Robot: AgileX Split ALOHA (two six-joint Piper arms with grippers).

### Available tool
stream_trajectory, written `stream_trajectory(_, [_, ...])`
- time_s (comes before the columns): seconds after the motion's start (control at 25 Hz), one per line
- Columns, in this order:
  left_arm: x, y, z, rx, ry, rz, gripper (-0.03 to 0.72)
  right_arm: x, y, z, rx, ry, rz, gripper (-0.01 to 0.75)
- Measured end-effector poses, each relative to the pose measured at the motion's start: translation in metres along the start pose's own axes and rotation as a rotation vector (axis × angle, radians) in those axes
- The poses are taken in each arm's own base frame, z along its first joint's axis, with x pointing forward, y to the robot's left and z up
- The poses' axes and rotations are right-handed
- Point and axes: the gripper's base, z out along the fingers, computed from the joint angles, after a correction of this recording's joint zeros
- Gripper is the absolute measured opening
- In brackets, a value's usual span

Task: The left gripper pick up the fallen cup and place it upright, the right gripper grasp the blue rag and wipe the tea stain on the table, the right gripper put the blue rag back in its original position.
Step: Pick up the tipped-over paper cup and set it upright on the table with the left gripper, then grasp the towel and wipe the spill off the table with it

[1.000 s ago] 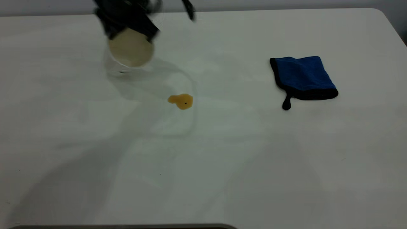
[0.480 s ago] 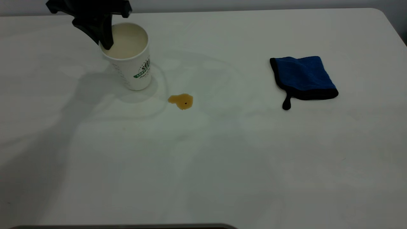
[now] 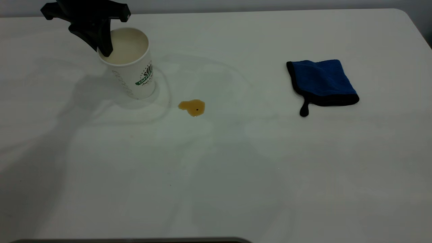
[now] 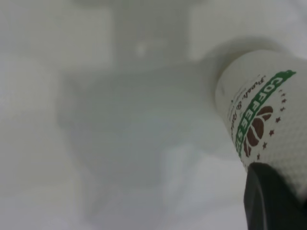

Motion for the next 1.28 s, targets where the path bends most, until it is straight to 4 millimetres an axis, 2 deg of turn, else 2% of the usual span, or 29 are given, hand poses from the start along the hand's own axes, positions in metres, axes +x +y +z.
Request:
stream_trajectory(0.2, [0.001, 0.001, 0.003, 0.0, 0.011, -0.001, 0.058, 0.0, 0.0, 0.0, 0.0, 0.0, 0.0, 0.546])
stream_trajectory(0.32, [0.003, 0.002, 0.006, 0.002, 0.03, -0.005, 0.154, 0.0, 0.0, 0.0, 0.0, 0.0, 0.0, 0.546])
stream_trajectory(0.56, [0.003, 0.003, 0.005, 0.003, 0.037, -0.007, 0.404, 0.0, 0.0, 0.0, 0.0, 0.0, 0.0, 0.546])
stream_trajectory(0.64, [0.004, 0.003, 0.003, 0.003, 0.04, -0.006, 0.443, 0.0, 0.0, 0.0, 0.0, 0.0, 0.0, 0.546])
stream_trajectory(0.76, [0.004, 0.003, -0.002, 0.0, 0.037, -0.002, 0.46, 0.0, 0.0, 0.0, 0.0, 0.0, 0.0, 0.546])
stream_trajectory(0.92, [0.003, 0.003, -0.027, -0.023, 0.021, 0.019, 0.466, 0.0, 0.0, 0.0, 0.0, 0.0, 0.0, 0.546])
stream_trajectory(1.04, [0.006, 0.002, -0.055, -0.031, 0.02, 0.029, 0.466, 0.0, 0.0, 0.0, 0.0, 0.0, 0.0, 0.546])
stream_trajectory(1.28, [0.027, -0.013, -0.137, -0.026, 0.037, 0.054, 0.466, 0.0, 0.0, 0.0, 0.0, 0.0, 0.0, 0.546])
